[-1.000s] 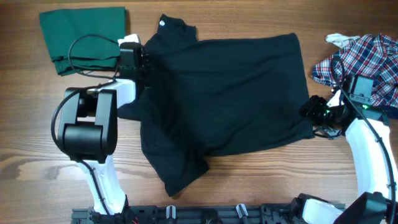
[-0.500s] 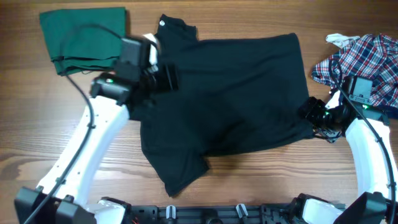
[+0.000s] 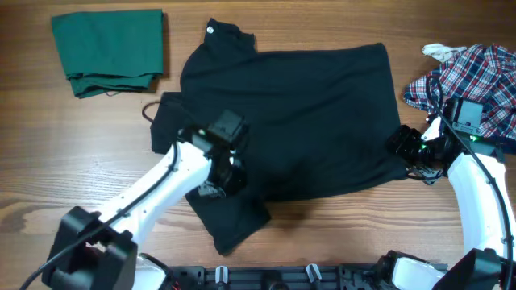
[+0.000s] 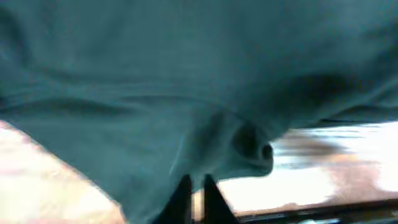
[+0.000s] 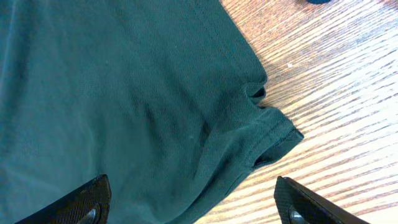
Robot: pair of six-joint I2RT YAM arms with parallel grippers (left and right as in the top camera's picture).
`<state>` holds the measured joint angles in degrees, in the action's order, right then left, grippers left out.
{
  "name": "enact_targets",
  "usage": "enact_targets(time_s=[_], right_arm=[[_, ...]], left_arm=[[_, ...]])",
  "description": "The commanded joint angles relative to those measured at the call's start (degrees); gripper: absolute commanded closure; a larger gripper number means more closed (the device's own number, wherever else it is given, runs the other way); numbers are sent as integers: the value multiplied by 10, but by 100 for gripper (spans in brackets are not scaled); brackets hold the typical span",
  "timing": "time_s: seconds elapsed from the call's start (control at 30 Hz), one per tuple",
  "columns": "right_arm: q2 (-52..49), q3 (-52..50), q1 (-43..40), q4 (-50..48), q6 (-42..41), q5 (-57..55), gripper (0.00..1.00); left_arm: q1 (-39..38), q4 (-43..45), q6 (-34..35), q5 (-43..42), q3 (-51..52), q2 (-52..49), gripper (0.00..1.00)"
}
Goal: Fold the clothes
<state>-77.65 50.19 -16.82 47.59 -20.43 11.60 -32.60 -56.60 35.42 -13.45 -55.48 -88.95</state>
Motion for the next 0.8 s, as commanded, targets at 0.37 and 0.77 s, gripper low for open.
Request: enact_targets(time_s=[0.37,0.77], right_arm=[[10,9,1,-1,9,24,15],[10,9,1,-17,9,21,14]], left_arm=[[-11,88,23,-57,85,-89,96],[-26,-71,24,31,85,-121,96]])
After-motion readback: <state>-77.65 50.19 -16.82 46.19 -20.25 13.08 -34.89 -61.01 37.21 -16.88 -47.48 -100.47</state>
